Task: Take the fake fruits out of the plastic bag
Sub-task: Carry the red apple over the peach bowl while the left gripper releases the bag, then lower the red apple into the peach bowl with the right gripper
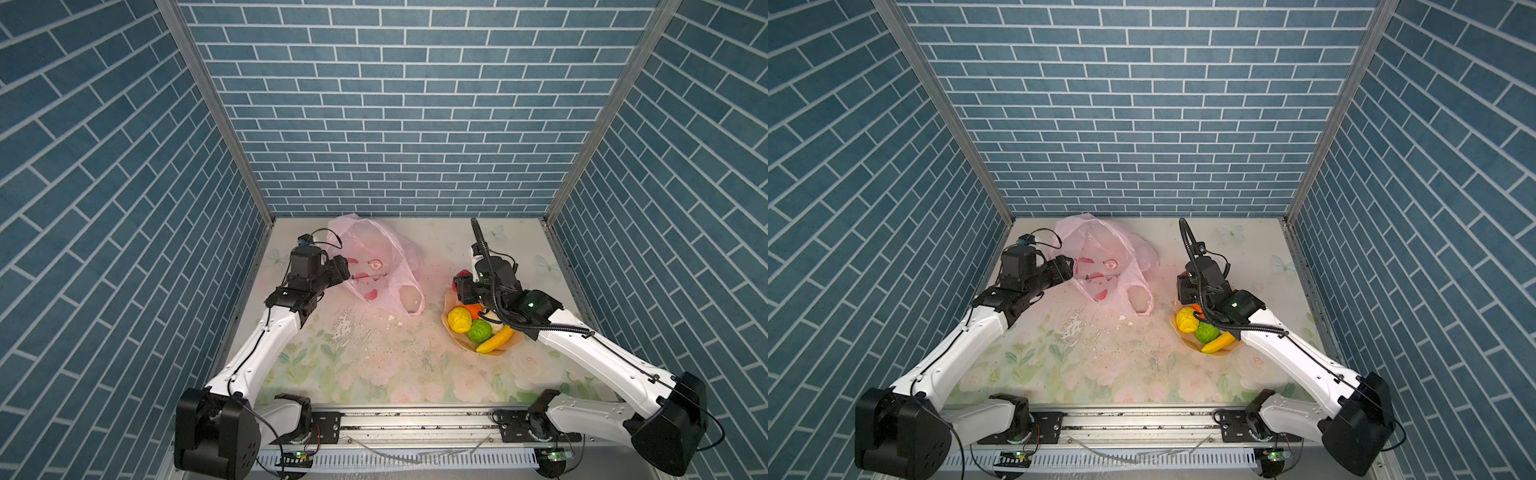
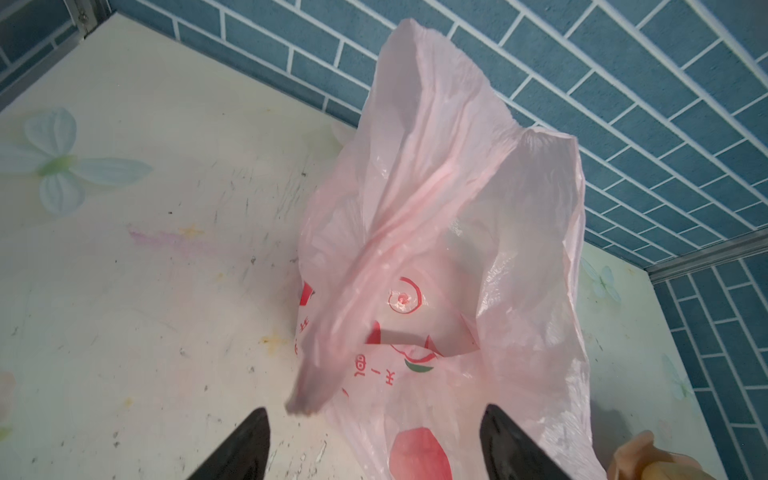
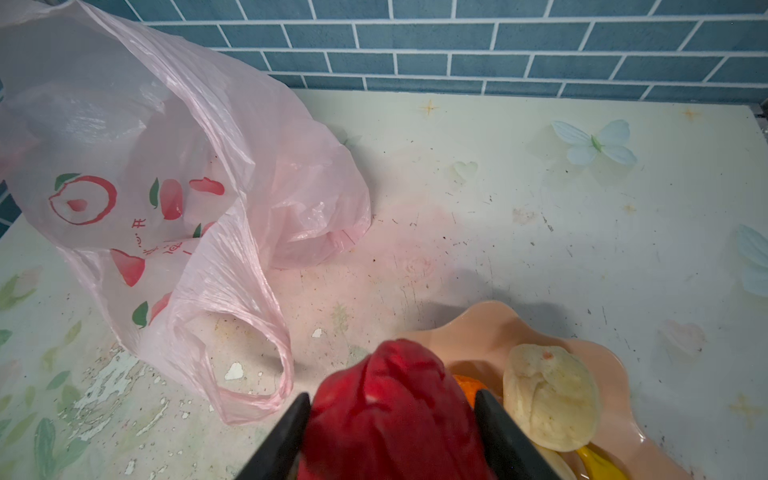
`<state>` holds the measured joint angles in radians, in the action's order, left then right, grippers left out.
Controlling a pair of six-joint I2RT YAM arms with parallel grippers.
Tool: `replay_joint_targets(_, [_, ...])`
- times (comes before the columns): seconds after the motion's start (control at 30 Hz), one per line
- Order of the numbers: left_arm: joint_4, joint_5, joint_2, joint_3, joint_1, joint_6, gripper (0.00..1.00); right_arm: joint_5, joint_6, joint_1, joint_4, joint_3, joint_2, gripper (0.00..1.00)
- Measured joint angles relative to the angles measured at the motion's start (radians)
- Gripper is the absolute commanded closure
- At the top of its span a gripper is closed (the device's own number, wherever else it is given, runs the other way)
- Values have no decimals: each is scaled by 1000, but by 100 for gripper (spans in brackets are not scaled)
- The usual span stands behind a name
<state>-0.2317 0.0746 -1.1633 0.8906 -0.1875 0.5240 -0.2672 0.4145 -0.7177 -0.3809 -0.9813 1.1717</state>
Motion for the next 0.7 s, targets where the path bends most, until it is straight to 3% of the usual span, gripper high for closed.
replay_joint_targets(0.3, [-193, 89, 97, 167, 0, -81, 6, 25, 0, 57, -3, 5, 18, 91])
replay_joint_targets(0.5, [-201, 87, 175, 66, -13, -119, 5, 32, 8, 86, -11, 5, 55, 91])
replay_joint_targets(0.7, [-228, 50, 219, 57, -56, -179, 2, 40, 26, 93, -23, 4, 117, 91])
